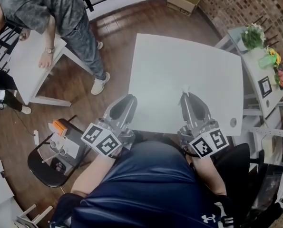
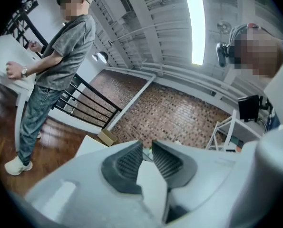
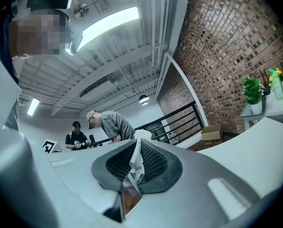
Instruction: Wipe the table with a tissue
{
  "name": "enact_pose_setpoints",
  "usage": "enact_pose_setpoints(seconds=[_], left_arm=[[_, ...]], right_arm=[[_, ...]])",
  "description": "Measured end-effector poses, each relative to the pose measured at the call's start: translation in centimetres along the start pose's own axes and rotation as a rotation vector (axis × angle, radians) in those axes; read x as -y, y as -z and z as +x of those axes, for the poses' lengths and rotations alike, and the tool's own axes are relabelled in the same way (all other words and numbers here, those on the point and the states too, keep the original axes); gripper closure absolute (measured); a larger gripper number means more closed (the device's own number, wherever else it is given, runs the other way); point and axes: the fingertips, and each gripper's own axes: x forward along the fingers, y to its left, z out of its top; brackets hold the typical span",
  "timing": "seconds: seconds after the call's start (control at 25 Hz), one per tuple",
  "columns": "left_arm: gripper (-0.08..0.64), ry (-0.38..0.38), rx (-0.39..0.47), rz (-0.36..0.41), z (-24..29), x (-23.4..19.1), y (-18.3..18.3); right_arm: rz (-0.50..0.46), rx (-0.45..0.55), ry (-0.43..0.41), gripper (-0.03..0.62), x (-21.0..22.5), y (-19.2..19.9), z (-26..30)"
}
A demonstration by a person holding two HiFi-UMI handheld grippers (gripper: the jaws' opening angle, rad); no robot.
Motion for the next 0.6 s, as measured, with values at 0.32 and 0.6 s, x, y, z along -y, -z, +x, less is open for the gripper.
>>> enact_pose_setpoints(seconds=[0.32, 0.6], left_arm=[[0.495, 0.002, -0.013, -0.011, 0.58, -0.15, 0.39], [0.495, -0.001, -0.012, -0.021, 0.62, -0.82, 0.15]], right_arm=[[-0.006, -0.009, 0.008, 0.563, 0.55, 0.14, 0.19], [-0.013, -0.015, 0.011, 0.563, 0.40, 0.23, 0.54]])
